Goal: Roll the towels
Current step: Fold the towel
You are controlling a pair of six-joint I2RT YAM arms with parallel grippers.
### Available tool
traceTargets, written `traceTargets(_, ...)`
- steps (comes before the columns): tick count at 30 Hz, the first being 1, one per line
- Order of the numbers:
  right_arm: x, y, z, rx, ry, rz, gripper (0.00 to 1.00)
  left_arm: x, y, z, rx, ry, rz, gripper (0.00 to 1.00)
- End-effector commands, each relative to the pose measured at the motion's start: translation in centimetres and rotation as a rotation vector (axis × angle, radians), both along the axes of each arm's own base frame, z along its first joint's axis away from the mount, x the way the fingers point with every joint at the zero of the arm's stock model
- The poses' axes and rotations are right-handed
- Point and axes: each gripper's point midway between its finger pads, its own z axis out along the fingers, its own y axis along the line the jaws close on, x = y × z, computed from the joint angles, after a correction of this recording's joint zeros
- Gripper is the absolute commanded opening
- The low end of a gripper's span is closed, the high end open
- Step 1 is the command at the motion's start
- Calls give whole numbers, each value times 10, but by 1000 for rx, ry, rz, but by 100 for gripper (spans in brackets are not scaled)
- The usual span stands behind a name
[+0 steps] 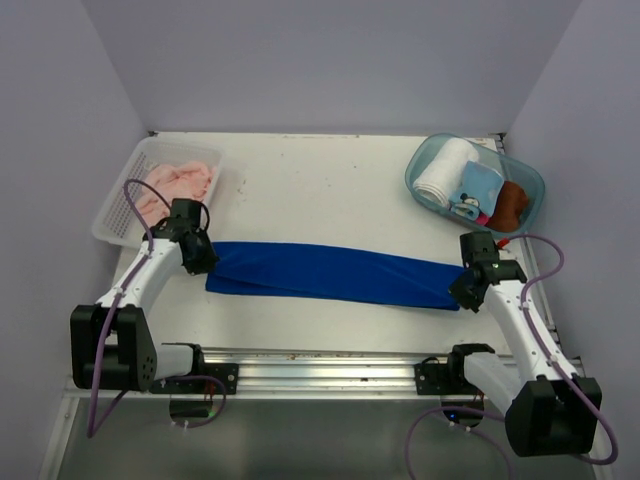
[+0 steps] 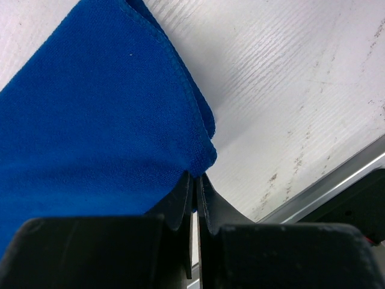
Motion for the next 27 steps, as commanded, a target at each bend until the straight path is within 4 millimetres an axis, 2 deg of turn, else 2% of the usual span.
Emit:
traceTargets(1,-3,-6,-2,-21,11,-37,0,-1,3,-4,-2,-2,37,0)
traceTargets(10,-5,-7,-6,-28,27,-43,0,-8,3,-12,-8,34,72,0)
traceTargets(11,-4,-7,-6,-28,29,-39,9,-9,3,-12,-8,40,76,5)
traceTargets(12,-3,-7,-5,-27,27,-34,13,-9,3,-13,-6,46,76,21)
traceTargets(13,-3,-7,-3,-30,21,-34,18,-9,4,-11,-3,51,79,26)
traceTargets(14,-2,-7,-2,-30,15,-29,27,-9,4,-10,0,51,75,29)
traceTargets(15,0,-7,3,-32,1,-26,32,-4,5,-3,4,32,78,40)
traceTargets(16,2,-9,6,-40,-10,-24,35,-3,7,3,12,18,83,44)
traceTargets(17,3,-10,10,-49,-19,-17,43,0,10,8,28,1,85,48)
traceTargets(20,16,-13,25,-70,-65,1,50,18,11,31,38,-75,70,49)
traceTargets(21,24,-12,31,-69,-91,8,50,25,10,37,34,-99,62,49)
traceTargets(23,32,-8,32,-54,-89,36,49,33,4,38,26,-109,34,49)
traceTargets(24,44,-5,37,-43,-122,48,46,38,0,41,23,-115,24,48)
traceTargets(27,60,10,37,13,-120,121,31,43,-21,36,5,-100,-34,45)
